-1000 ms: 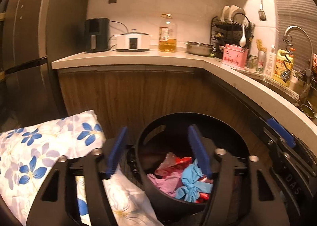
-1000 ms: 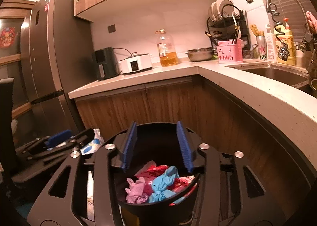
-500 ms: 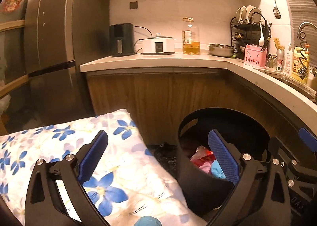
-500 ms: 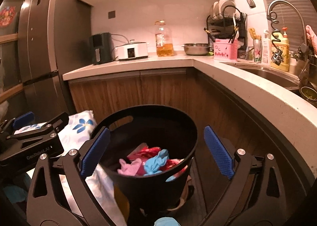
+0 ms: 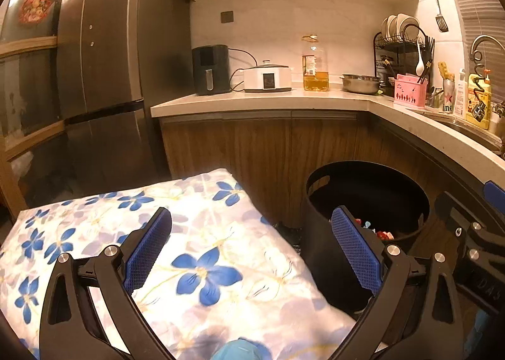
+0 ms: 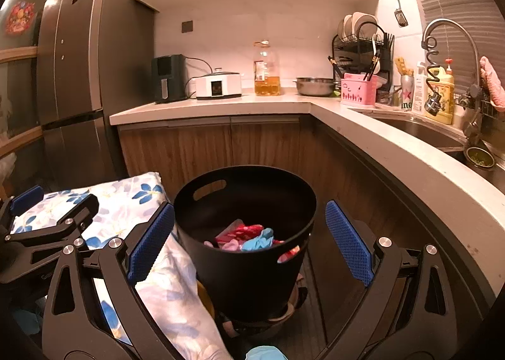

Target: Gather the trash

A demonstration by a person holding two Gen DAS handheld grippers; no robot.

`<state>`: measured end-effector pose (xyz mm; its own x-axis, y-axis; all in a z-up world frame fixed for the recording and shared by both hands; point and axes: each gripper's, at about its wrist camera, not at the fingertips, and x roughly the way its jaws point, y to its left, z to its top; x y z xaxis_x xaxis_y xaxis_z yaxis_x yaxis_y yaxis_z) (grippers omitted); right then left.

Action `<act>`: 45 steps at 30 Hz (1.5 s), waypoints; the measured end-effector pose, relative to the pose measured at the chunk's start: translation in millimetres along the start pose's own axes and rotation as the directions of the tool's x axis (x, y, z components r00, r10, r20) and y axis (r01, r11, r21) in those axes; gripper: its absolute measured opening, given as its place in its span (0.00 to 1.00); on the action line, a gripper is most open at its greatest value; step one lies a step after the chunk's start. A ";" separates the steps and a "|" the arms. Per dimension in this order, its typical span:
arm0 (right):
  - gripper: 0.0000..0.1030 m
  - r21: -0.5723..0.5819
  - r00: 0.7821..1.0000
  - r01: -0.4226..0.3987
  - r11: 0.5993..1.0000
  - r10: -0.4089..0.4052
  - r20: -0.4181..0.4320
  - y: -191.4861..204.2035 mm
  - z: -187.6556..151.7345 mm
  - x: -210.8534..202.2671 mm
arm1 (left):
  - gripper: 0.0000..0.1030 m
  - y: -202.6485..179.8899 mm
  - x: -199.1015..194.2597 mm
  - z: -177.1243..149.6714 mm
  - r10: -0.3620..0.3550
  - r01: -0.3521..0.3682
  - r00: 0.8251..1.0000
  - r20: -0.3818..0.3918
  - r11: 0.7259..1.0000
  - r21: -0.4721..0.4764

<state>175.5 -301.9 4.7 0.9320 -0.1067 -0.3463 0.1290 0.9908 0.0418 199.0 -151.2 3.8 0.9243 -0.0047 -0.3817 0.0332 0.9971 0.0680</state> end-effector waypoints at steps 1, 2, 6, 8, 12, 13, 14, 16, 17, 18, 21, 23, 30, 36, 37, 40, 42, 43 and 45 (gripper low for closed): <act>0.92 -0.001 1.000 -0.001 1.000 0.001 0.000 1.9 -1.0 -4.5 | 0.94 3.1 -5.1 -2.4 0.002 -0.002 1.000 0.001 1.000 -0.001; 0.92 -0.004 1.000 -0.003 1.000 0.003 0.002 3.8 -2.2 -10.6 | 0.94 5.6 -9.5 -4.2 0.004 -0.004 1.000 0.001 1.000 -0.004; 0.92 -0.018 1.000 -0.001 1.000 0.002 0.014 10.2 -5.2 -28.9 | 0.94 14.7 -26.5 -14.3 0.004 -0.004 1.000 -0.003 1.000 -0.017; 0.92 -0.020 1.000 0.003 1.000 -0.002 0.019 12.9 -6.7 -38.5 | 0.94 19.6 -35.4 -18.5 0.005 -0.005 1.000 -0.006 1.000 -0.023; 0.92 -0.023 1.000 0.001 1.000 -0.001 0.030 19.9 -10.7 -59.2 | 0.94 29.0 -55.4 -24.1 0.000 0.000 1.000 0.000 0.999 -0.039; 0.92 -0.026 0.999 -0.005 1.000 0.006 0.033 22.0 -12.3 -64.6 | 0.94 29.6 -59.5 -25.1 -0.003 0.003 1.000 0.002 0.999 -0.041; 0.92 -0.029 0.999 -0.010 1.000 0.011 0.033 23.7 -13.4 -68.5 | 0.94 31.4 -65.1 -26.8 -0.010 0.010 1.000 0.005 0.999 -0.043; 0.92 -0.038 0.999 -0.011 0.999 0.012 0.036 28.0 -16.4 -77.5 | 0.94 34.4 -75.3 -31.7 -0.020 0.020 1.000 0.006 0.999 -0.044; 0.92 -0.043 0.999 -0.009 0.999 0.011 0.038 30.2 -18.2 -82.7 | 0.94 35.2 -77.7 -32.9 -0.020 0.021 1.000 0.005 0.999 -0.043; 0.92 -0.045 0.999 -0.009 0.999 0.010 0.039 31.6 -19.5 -86.0 | 0.94 36.3 -81.6 -34.8 -0.017 0.017 1.000 0.005 0.999 -0.042; 0.92 -0.049 0.999 -0.004 0.999 0.006 0.040 34.8 -23.4 -96.3 | 0.94 40.4 -91.1 -39.5 -0.018 0.019 1.000 0.006 0.999 -0.038; 0.92 -0.054 0.999 0.003 0.999 -0.001 0.038 37.2 -25.8 -102.0 | 0.94 42.5 -96.2 -41.7 -0.018 0.018 1.000 0.010 0.999 -0.037; 0.92 -0.061 0.999 0.017 0.998 -0.014 0.049 42.1 -32.9 -119.5 | 0.94 56.9 -112.0 -49.0 -0.008 0.009 1.000 0.021 0.998 -0.059; 0.92 -0.064 0.998 0.016 0.998 -0.013 0.055 46.4 -36.0 -130.3 | 0.94 64.7 -118.6 -51.3 -0.016 0.017 1.000 0.021 0.997 -0.074; 0.92 -0.065 0.998 0.015 0.998 -0.012 0.057 47.5 -36.1 -131.6 | 0.94 65.7 -119.5 -52.0 -0.018 0.019 1.000 0.020 0.997 -0.077; 0.92 -0.066 0.998 0.012 0.998 -0.009 0.057 49.6 -36.7 -133.5 | 0.94 67.8 -122.5 -53.4 -0.015 0.017 1.000 0.022 0.997 -0.081; 0.92 -0.067 0.998 0.012 0.998 -0.008 0.058 51.2 -37.3 -134.0 | 0.94 69.5 -124.2 -54.0 -0.016 0.018 1.000 0.023 0.996 -0.084; 0.92 -0.067 0.998 0.012 0.998 -0.009 0.057 51.2 -37.5 -134.2 | 0.94 70.2 -124.3 -53.9 -0.016 0.018 1.000 0.023 0.996 -0.085; 0.92 -0.067 0.998 0.009 0.998 -0.005 0.057 51.6 -37.8 -135.0 | 0.94 71.2 -125.9 -54.0 -0.014 0.017 1.000 0.025 0.996 -0.085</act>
<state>43.6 -233.2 18.2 0.9492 -0.1161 -0.2924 0.1140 0.9932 -0.0241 64.5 -75.5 6.9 0.9331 -0.0211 -0.3591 0.0159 0.9997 -0.0173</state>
